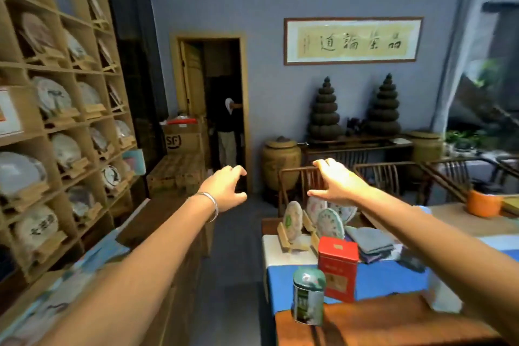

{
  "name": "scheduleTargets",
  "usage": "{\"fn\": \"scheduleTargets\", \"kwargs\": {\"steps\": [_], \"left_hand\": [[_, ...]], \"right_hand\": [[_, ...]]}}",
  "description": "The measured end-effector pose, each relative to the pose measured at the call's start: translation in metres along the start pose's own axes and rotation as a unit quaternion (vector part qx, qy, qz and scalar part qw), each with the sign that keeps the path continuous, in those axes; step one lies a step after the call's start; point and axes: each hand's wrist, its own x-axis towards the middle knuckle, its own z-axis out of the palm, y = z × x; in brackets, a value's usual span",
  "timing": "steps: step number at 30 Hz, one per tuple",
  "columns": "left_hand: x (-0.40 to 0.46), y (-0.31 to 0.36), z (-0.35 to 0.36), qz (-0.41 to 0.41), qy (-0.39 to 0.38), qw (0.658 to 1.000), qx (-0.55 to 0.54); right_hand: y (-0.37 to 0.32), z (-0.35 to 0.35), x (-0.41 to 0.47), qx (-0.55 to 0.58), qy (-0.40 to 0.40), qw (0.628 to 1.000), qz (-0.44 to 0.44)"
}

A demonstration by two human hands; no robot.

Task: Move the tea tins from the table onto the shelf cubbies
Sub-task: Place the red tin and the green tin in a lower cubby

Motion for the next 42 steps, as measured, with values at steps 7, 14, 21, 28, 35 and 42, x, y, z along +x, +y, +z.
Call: {"fn": "scheduleTargets", "kwargs": {"steps": [7, 14, 21, 28, 35, 42], "left_hand": [[0.061, 0.1, 0.113, 0.063, -0.099, 0.991, -0.059], [0.082, 0.141, 0.21, 0.127, -0.232, 0.961, -0.081], [0.089, 0.123, 0.297, 0.127, -0.349, 0.924, -0.092], [0.087, 0.102, 0.358, 0.163, -0.427, 0.887, -0.06], [0.072, 0.097, 0.396, 0.177, -0.431, 0.881, -0.084], [0.066, 0.094, 0.41, 0.171, -0.419, 0.885, -0.112]], "right_hand": [[0.121, 0.032, -0.05, -0.002, -0.067, 0.993, 0.101], [0.181, 0.079, -0.071, -0.017, -0.132, 0.979, 0.156], [0.203, 0.152, -0.048, 0.022, -0.203, 0.966, 0.16], [0.215, 0.227, -0.031, 0.052, -0.248, 0.949, 0.187], [0.235, 0.273, -0.019, 0.042, -0.242, 0.952, 0.185], [0.257, 0.301, -0.02, 0.103, -0.181, 0.965, 0.159]]}}
